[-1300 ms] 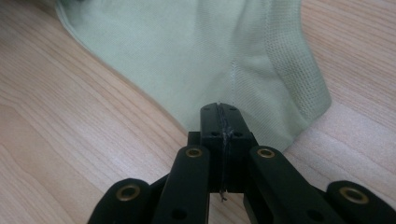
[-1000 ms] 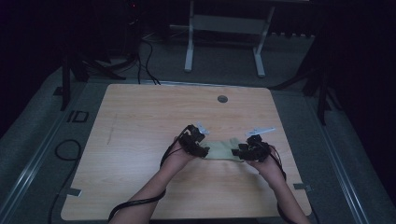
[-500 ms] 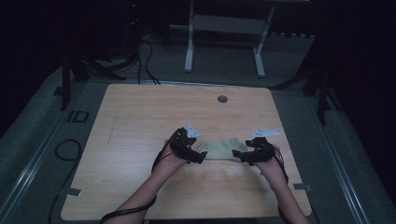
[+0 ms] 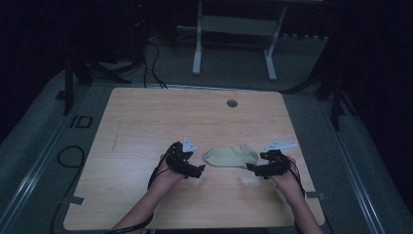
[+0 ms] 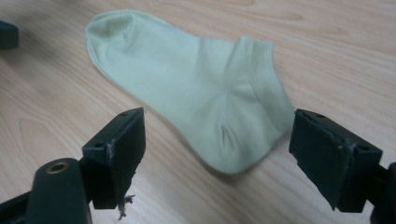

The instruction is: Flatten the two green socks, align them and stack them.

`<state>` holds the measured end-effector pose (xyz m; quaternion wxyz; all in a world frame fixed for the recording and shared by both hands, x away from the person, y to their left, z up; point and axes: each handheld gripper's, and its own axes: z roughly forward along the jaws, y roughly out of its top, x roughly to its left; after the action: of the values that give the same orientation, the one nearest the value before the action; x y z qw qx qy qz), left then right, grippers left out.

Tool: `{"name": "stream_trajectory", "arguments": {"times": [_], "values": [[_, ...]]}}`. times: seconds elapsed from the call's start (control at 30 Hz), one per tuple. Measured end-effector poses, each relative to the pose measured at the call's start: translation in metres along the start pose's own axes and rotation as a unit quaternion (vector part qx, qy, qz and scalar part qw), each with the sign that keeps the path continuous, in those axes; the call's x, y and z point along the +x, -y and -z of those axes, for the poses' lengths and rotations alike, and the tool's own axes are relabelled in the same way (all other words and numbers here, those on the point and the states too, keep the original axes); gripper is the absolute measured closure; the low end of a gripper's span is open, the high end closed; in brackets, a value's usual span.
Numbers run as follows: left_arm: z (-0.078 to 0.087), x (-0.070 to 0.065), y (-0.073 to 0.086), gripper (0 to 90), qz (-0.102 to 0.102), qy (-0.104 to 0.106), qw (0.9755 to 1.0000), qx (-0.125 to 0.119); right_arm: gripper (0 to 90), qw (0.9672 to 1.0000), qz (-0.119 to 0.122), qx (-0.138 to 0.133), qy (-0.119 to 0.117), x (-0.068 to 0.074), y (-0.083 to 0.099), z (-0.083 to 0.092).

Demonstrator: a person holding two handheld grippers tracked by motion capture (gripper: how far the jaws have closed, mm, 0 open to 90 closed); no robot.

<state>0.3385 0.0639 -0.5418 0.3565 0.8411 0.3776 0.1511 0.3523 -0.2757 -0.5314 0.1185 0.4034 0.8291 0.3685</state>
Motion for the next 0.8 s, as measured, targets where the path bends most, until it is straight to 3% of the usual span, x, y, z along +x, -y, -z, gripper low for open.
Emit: {"name": "stream_trajectory", "arguments": {"times": [0.17, 0.3, 0.8], "values": [[0.009, 0.004, 0.014, 6.3, -0.003, -0.007, 1.0000, 0.004, 17.7, 0.9999, 0.013, -0.007, 0.005, -0.001, 0.011, 0.005], [0.017, 0.009, 0.024, 6.3, 0.009, -0.016, 0.9998, 0.005, 17.8, 0.9997, 0.021, -0.007, 0.009, -0.002, 0.015, 0.009], [0.050, 0.021, 0.062, 6.4, 0.032, -0.042, 0.9986, -0.005, 15.0, 0.9992, 0.022, -0.014, 0.031, -0.003, 0.034, 0.021]]}}
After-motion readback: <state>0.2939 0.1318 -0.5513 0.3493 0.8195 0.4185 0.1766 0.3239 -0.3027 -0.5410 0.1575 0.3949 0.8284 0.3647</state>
